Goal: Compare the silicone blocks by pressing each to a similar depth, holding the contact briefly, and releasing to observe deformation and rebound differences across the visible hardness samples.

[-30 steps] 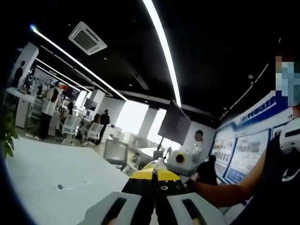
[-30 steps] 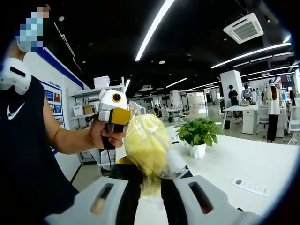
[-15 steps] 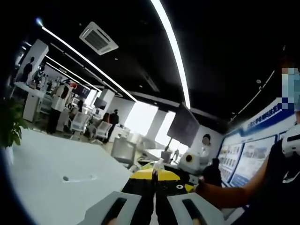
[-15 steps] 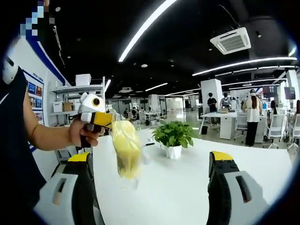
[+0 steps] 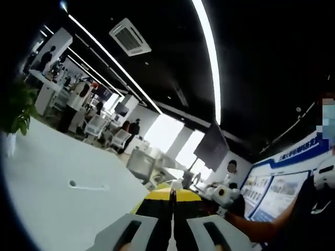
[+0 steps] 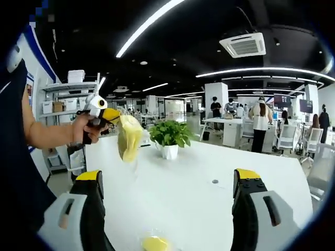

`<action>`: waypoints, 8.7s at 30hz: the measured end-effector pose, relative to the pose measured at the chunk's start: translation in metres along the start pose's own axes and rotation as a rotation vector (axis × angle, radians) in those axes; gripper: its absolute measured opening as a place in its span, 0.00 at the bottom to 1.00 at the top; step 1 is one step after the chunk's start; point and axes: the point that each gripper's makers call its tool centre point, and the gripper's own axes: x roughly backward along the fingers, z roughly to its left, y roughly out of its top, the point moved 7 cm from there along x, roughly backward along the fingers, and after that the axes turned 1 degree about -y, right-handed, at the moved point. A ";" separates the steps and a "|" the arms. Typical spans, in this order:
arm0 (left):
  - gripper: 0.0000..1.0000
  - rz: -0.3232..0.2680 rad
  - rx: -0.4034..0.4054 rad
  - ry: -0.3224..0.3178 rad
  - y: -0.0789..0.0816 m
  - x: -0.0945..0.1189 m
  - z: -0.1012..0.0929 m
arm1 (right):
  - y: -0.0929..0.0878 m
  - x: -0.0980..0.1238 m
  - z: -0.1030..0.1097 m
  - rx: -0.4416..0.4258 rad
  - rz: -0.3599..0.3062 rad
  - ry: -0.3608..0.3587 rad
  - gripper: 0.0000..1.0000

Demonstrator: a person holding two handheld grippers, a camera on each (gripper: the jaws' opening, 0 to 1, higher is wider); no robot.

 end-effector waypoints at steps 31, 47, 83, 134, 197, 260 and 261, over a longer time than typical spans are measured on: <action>0.00 -0.005 0.241 0.114 -0.084 0.023 0.047 | -0.140 0.071 0.009 -0.096 0.101 -0.265 0.97; 0.00 -0.011 0.391 0.159 -0.130 0.037 0.066 | -0.164 0.090 0.023 -0.104 0.144 -0.296 0.97; 0.00 0.123 0.534 0.396 -0.212 0.074 0.138 | -0.175 0.092 0.030 -0.096 0.176 -0.314 0.97; 0.00 0.394 0.155 0.614 -0.237 0.093 0.203 | -0.202 0.090 0.032 -0.143 0.280 -0.276 0.97; 1.00 0.293 -0.336 0.521 -0.190 0.146 0.087 | -0.189 0.100 0.000 -0.169 0.280 -0.266 0.96; 1.00 0.323 0.045 0.369 -0.212 -0.013 0.088 | -0.195 0.115 -0.003 -0.196 0.249 -0.276 0.96; 1.00 0.326 0.049 0.366 -0.214 -0.014 0.090 | -0.195 0.116 -0.003 -0.197 0.249 -0.278 0.96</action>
